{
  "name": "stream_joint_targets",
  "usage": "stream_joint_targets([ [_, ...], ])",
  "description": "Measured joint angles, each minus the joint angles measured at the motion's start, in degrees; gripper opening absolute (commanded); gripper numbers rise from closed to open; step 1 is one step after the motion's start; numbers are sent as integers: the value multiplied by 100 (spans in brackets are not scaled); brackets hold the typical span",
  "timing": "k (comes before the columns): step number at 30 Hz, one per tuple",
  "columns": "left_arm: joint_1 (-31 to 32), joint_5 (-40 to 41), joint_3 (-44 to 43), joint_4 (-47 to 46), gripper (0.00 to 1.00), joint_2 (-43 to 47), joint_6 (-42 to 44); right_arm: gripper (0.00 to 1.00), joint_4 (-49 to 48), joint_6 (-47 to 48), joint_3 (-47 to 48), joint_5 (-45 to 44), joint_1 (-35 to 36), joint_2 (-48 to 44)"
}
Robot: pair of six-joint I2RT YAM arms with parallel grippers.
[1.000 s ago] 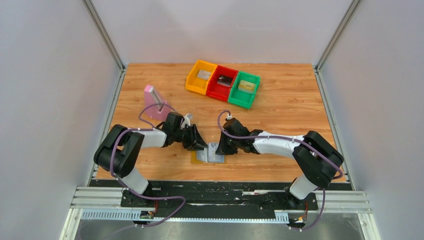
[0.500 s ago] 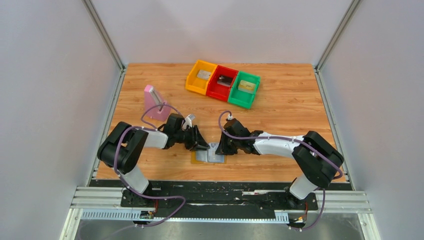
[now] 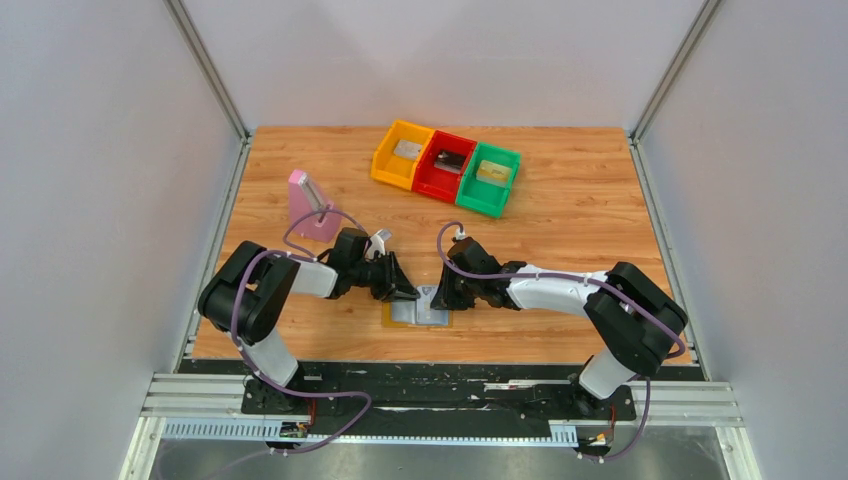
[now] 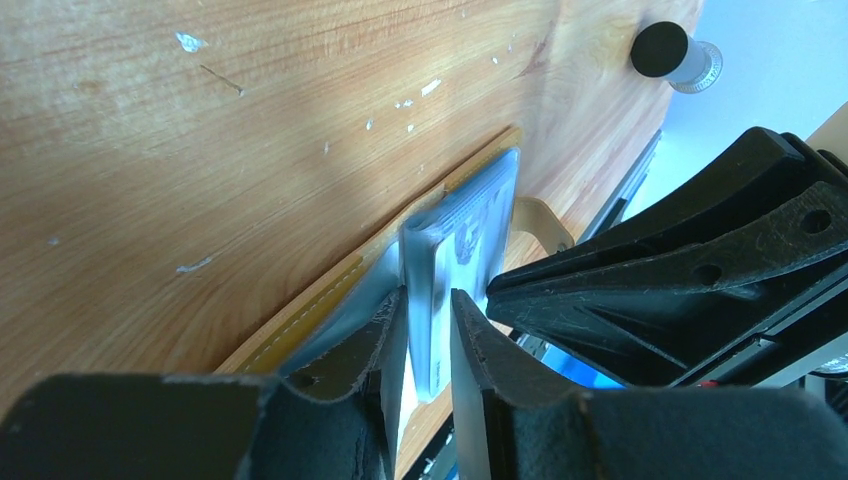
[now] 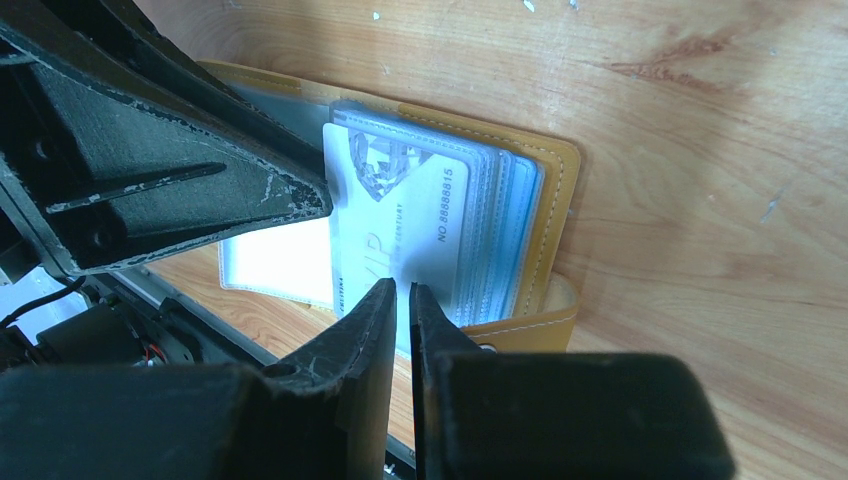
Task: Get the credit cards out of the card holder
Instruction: Open the card holder at the center of the board.
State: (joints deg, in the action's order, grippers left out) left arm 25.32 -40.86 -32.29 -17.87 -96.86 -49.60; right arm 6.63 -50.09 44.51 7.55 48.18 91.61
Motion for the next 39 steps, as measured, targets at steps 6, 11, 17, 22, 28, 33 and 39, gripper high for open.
stream_joint_targets([
  [6, 11, -22, 0, -61, 19, -50, -2, 12, -2, -2, -2, 0, 0, 0],
  [11, 11, -35, 0, -66, 8, -61, -13, 12, -26, -28, -28, -9, 0, -11],
  [17, 11, -39, -11, -2, 4, -57, 7, 12, -33, -63, -42, -15, -28, -15],
  [22, 11, -2, -72, 175, 3, -31, 55, 12, -68, -85, -87, -26, -44, -50],
  [28, 20, 68, -166, 450, 1, 28, 199, 12, -48, -85, -153, -55, -72, -129],
  [33, 26, 131, -199, 654, 0, 103, 306, 12, -37, -85, -157, -61, -74, -140],
  [39, 46, 214, -205, 837, 0, 212, 391, 13, 28, -83, -157, -81, -76, -177],
])
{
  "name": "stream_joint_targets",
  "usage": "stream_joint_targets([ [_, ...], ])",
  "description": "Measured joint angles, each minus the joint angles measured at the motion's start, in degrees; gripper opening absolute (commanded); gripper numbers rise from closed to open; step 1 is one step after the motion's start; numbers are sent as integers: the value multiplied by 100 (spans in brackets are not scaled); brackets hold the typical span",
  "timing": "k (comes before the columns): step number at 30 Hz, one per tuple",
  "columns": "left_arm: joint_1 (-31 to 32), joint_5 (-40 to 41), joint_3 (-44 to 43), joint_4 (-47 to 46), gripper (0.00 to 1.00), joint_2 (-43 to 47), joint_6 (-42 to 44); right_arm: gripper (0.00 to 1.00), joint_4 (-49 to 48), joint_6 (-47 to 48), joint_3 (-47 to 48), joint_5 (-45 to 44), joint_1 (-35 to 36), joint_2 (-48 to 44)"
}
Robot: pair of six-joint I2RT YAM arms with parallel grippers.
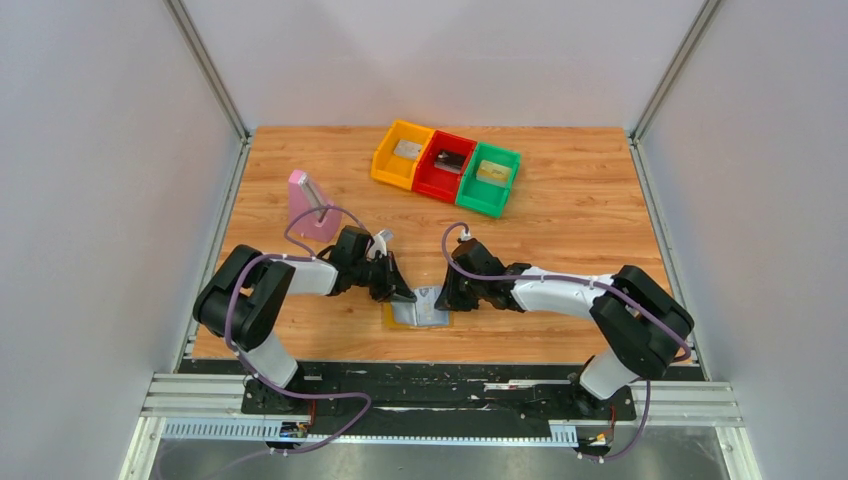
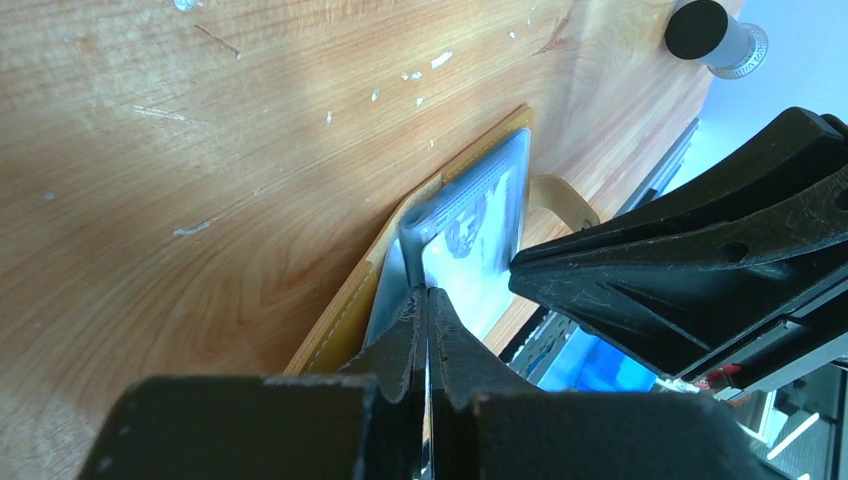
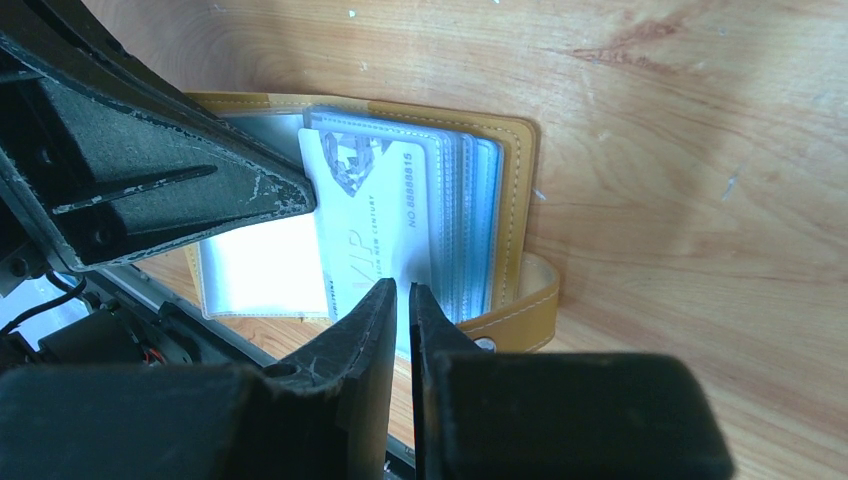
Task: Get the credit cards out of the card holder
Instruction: Open the card holder at the center of the board, then remove the credit card from the card holder.
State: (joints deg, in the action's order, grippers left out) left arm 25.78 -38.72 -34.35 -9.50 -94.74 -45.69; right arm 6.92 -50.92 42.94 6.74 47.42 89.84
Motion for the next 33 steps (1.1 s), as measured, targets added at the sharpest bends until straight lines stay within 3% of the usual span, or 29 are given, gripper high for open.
stream_joint_targets([
  [10, 0, -90, 0, -20, 43, 11, -50, 14, 229, 240, 11, 63, 0, -107],
  [15, 0, -109, 0, -59, 46, 52, -37, 14, 247, 332, 166, 125, 0, -94],
  [23, 13, -120, 109, -278, 32, 20, -44, 13, 214, 452, 525, 136, 0, 267],
  [30, 13, -133, 111, -356, 2, -96, -37, 13, 197, 444, 507, 103, -17, 398],
  [33, 11, -136, 101, -323, 0, -94, -17, 13, 107, 393, 446, 116, -42, 398],
])
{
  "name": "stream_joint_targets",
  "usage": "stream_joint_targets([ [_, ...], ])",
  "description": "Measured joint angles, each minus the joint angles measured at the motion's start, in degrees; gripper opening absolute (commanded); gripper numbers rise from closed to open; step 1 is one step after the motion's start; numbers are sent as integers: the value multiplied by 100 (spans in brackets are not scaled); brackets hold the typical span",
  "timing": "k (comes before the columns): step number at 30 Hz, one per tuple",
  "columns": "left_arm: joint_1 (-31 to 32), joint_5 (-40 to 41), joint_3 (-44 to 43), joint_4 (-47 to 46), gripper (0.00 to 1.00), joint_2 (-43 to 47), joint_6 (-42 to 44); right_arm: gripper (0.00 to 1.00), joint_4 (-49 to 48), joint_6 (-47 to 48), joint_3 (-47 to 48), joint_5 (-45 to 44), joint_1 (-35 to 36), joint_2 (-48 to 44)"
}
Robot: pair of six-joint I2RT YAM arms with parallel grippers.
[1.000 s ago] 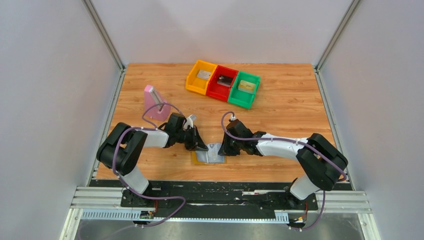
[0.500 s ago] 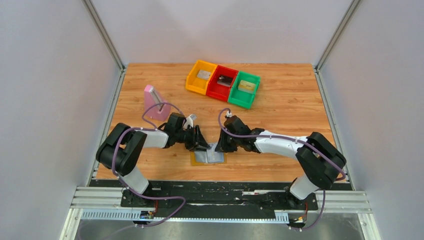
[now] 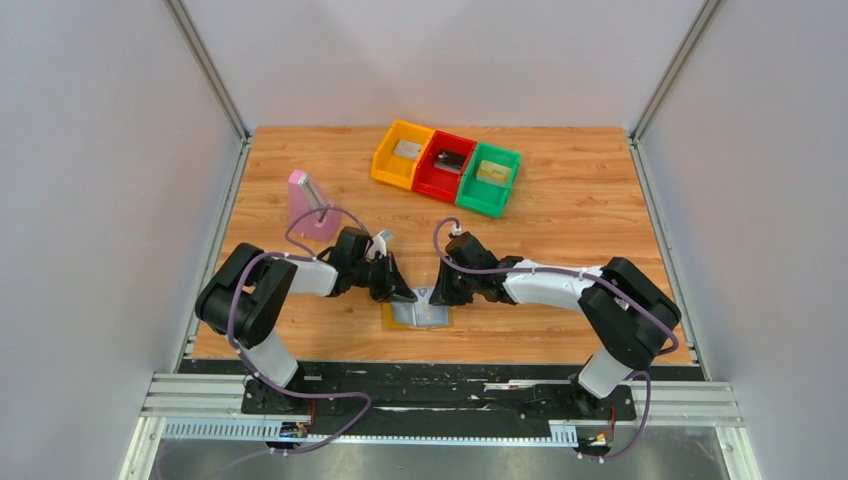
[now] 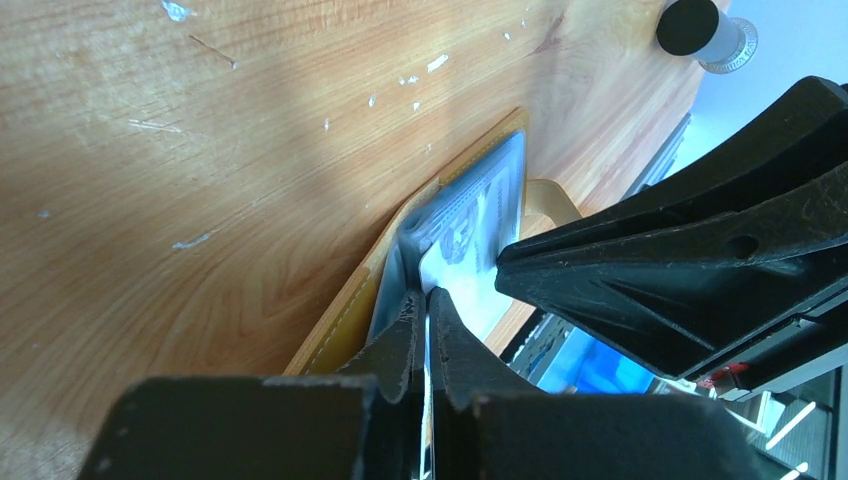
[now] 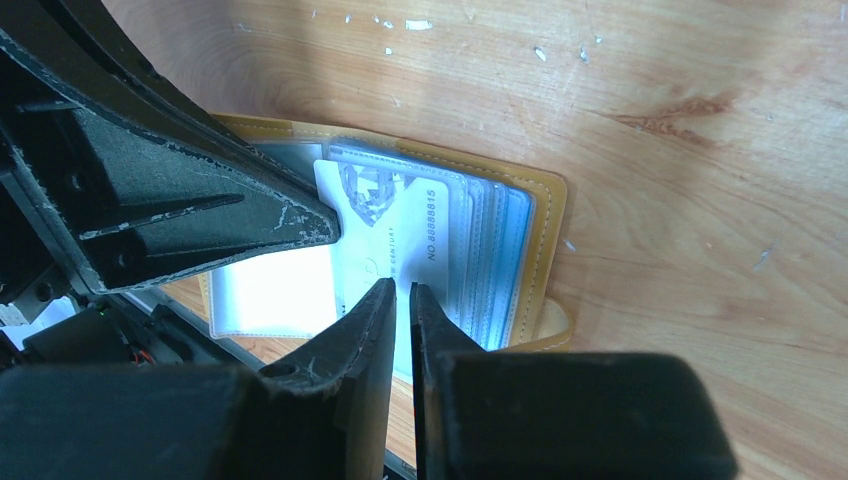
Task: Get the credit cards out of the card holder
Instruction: Remove the credit card from the card holder.
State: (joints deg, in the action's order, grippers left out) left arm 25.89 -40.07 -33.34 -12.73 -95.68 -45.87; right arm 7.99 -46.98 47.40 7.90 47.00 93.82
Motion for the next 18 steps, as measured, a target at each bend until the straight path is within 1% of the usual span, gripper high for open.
stream_joint_targets([
  [8, -11, 72, -166, 369, 0, 11, 175, 13, -319, -146, -225, 68, -70, -72],
  [18, -133, 20, -175, 520, 1, 48, 284, 13, -487, -184, -354, 59, -85, -136],
])
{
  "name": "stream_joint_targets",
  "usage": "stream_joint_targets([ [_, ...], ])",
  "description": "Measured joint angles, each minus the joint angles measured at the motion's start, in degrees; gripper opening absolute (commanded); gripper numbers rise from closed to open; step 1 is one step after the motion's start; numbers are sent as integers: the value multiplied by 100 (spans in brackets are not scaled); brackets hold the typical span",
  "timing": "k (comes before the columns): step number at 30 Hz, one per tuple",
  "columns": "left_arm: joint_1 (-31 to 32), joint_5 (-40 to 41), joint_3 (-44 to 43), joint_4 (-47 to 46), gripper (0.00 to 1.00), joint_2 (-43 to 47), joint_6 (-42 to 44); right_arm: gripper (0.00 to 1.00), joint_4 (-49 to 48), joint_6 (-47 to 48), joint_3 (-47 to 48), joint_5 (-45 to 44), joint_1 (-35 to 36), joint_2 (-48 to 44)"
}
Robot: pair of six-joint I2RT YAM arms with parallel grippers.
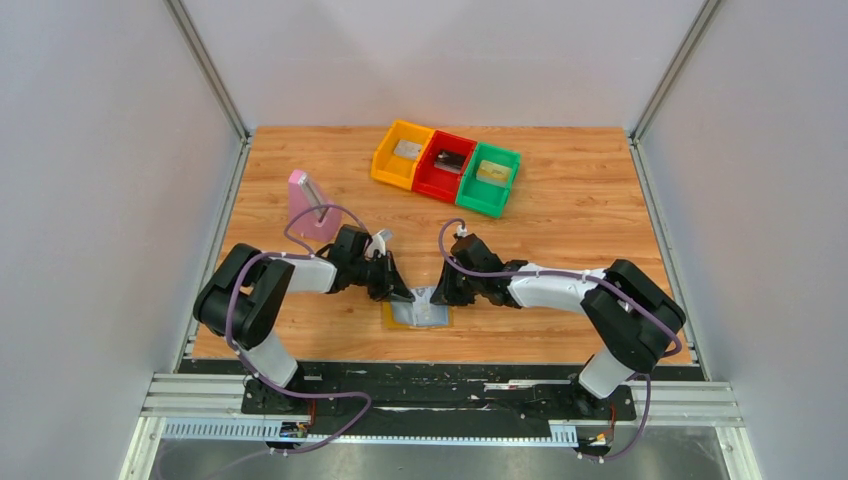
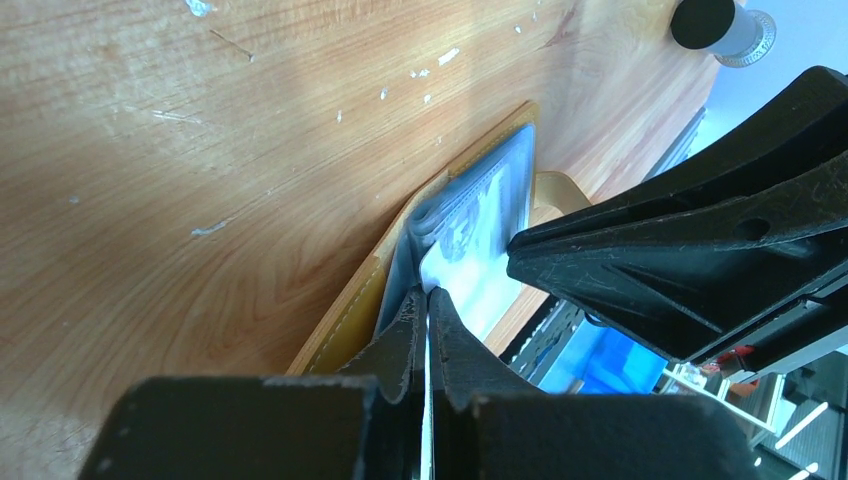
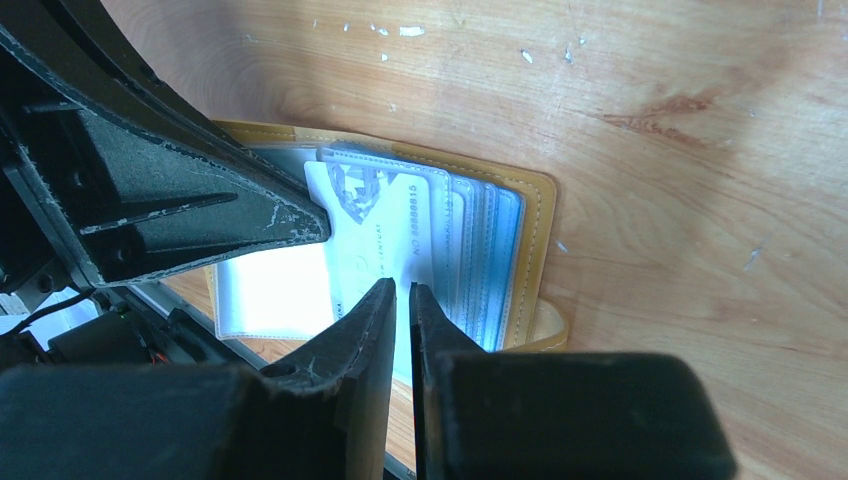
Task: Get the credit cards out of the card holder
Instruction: Remove the credit card from the card holder.
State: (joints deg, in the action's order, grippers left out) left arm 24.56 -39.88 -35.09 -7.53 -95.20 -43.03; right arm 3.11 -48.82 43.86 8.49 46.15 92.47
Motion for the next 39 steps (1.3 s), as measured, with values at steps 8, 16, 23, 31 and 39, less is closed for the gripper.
stream_joint_targets([
  [8, -59, 31, -50, 249, 0, 79, 122, 13, 20, 0, -39, -52, -22, -48],
  [16, -70, 4, -109, 354, 4, 79, 138, 13, 87, 9, -44, -72, -22, -87],
  [23, -74, -13, -107, 343, 37, 81, 107, 13, 317, 109, -42, -39, -22, -188],
  [31, -76, -61, 90, -61, 45, 146, 4, 14, 319, 197, -22, 155, -22, -267],
  [39, -55, -164, 264, -476, 45, 131, -166, 13, 192, 238, 275, 306, -22, -66],
])
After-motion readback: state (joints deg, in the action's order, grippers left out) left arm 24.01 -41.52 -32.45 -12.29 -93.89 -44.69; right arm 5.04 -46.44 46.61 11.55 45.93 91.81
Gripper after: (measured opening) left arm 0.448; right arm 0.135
